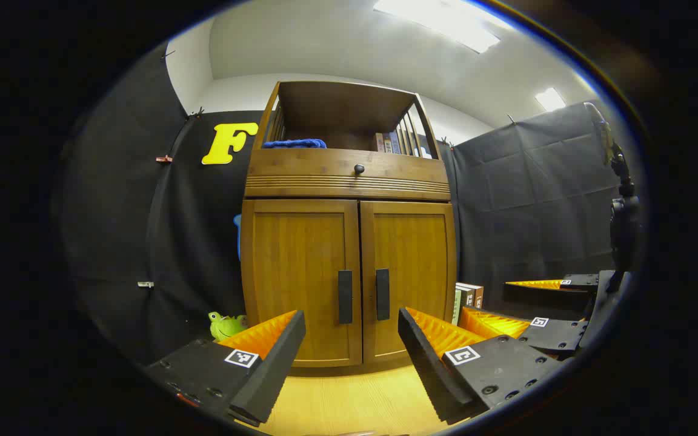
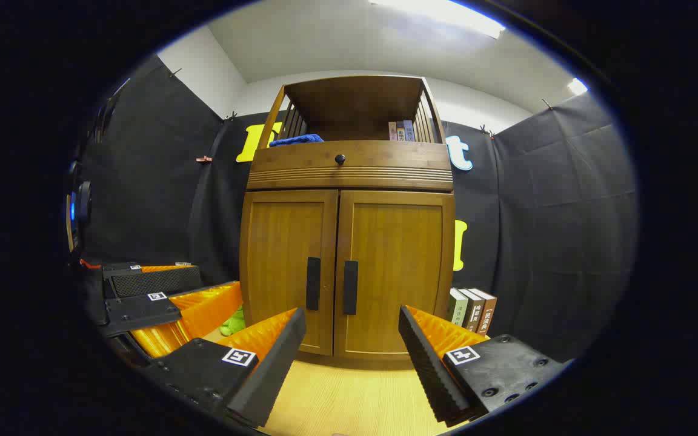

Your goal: Open the right door of the double-door shoe cabinet with the right hand, and open the left door with the left hand.

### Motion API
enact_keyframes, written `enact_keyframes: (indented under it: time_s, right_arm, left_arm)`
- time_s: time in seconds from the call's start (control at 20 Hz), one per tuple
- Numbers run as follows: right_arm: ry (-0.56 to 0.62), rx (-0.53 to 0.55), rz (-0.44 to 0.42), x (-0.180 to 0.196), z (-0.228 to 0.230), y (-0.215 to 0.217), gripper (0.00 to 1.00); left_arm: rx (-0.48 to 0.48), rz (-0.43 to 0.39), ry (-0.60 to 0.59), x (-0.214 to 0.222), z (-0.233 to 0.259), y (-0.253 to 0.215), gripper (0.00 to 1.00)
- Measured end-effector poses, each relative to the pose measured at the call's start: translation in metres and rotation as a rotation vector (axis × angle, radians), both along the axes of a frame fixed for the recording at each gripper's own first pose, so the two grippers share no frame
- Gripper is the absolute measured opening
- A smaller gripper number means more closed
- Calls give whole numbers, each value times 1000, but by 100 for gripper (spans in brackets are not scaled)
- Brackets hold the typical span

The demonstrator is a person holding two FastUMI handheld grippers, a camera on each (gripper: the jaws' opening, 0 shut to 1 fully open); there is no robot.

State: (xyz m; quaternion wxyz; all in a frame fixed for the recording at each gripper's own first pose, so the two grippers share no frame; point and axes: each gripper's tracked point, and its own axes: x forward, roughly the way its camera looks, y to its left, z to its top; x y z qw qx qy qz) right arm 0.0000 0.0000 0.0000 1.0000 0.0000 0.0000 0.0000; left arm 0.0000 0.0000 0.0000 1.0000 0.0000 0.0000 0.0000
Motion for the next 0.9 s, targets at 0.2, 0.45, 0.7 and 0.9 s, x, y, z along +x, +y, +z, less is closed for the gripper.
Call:
enact_keyframes:
  time_s: [0.2,0.45,0.7,0.9]
  right_arm:
    - [-15,9,6,2,5,3,98]
    - [-47,13,-3,2,13,4,98]
    - [-71,5,-47,-2,19,-1,97]
    - [-61,2,-53,-1,16,-2,98]
  left_arm:
    - [-2,6,-17,2,4,5,99]
    - [-5,-3,-4,1,-1,9,96]
    - [-20,-22,-2,0,-2,7,95]
    - [-42,-39,-1,-1,1,10,96]
